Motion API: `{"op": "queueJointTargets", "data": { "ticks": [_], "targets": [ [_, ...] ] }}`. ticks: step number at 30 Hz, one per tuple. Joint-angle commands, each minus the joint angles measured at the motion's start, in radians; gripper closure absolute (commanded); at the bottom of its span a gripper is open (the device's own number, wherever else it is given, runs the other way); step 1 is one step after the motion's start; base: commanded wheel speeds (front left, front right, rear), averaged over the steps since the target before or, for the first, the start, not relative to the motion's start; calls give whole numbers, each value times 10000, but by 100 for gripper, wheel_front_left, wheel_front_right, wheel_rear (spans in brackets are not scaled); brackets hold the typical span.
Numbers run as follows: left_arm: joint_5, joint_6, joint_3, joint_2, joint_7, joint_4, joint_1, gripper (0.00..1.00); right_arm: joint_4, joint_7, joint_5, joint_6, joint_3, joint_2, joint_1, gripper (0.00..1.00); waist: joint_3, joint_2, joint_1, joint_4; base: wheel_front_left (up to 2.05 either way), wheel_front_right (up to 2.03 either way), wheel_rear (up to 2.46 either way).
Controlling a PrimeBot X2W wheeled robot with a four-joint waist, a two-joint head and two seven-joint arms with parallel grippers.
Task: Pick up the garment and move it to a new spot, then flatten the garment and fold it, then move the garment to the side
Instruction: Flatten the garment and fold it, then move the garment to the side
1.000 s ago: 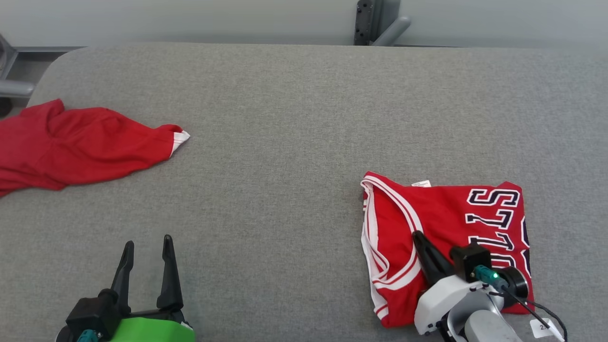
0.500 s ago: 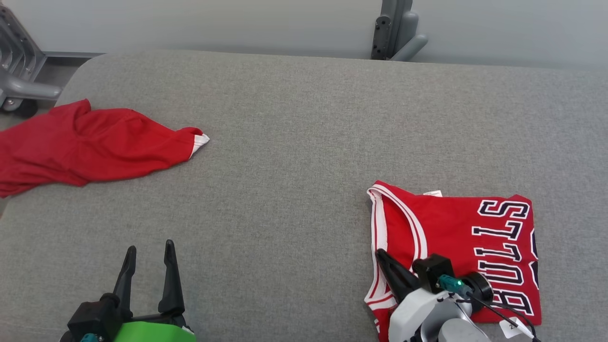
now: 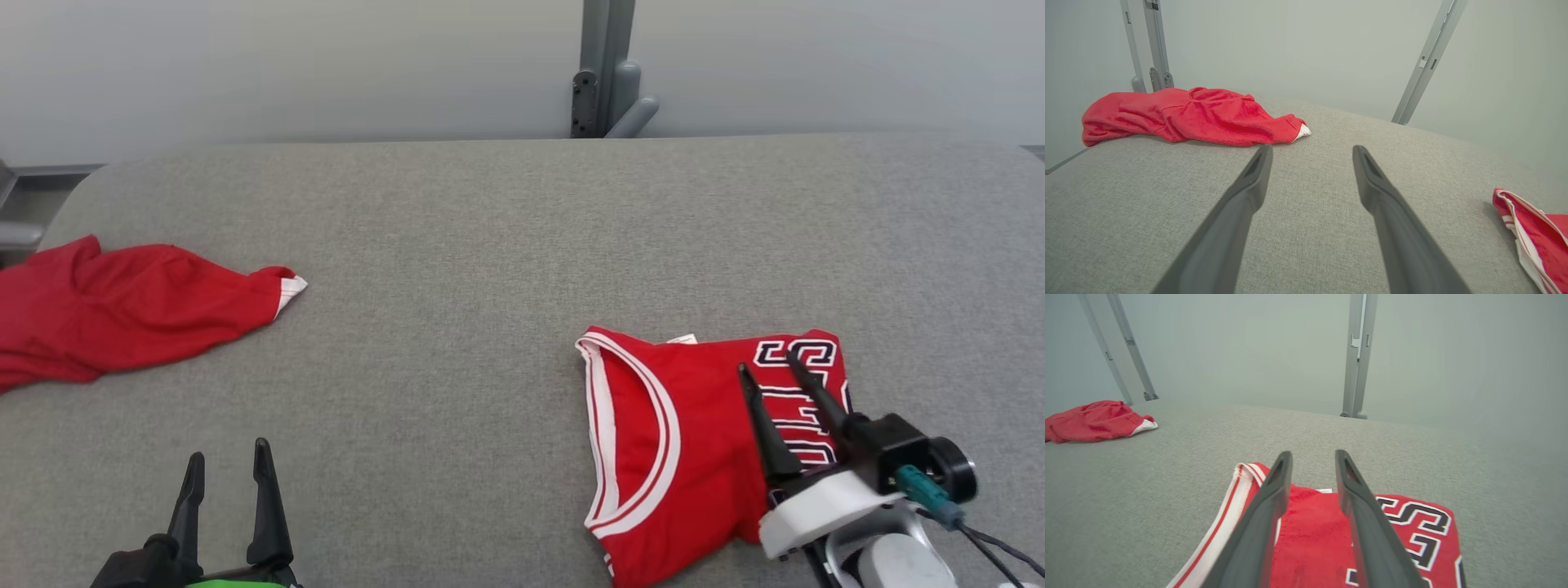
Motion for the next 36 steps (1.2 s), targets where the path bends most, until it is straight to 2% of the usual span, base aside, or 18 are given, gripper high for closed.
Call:
{"op": "queueJointTargets", "data": {
  "ticks": [1,6,9,12,18,31,36],
  "targets": [
    [31,-72,37,18,-21,-31,166,0,-388,-27,-66,-10,-422,-6,328,0,-342,0,0,-486,0,0,0],
    [310,-282,9,18,-21,-105,330,0,-1282,-25,-216,-10,-1857,-111,928,0,-446,0,0,-1001,0,0,0],
    [318,-342,121,19,-21,-100,456,0,-1334,-27,-117,-10,-2516,-24,1108,0,-466,0,0,-1268,0,0,0],
    [434,-402,113,16,-21,-41,534,0,-992,-27,-162,-13,-2762,-65,1275,0,-465,0,0,-1402,0,0,0],
    [380,-444,157,19,-21,77,570,0,-408,-27,-246,-10,-2818,-92,1401,0,-420,0,0,-1292,0,0,0],
    [484,-594,235,19,-21,234,606,0,-207,-27,-253,-10,-2872,-44,1241,0,-408,0,0,-966,0,0,0],
    [445,-578,180,19,-21,197,530,0,-81,-27,317,-10,-2761,-184,1119,0,-364,0,0,-842,0,0,0]
  ]
}}
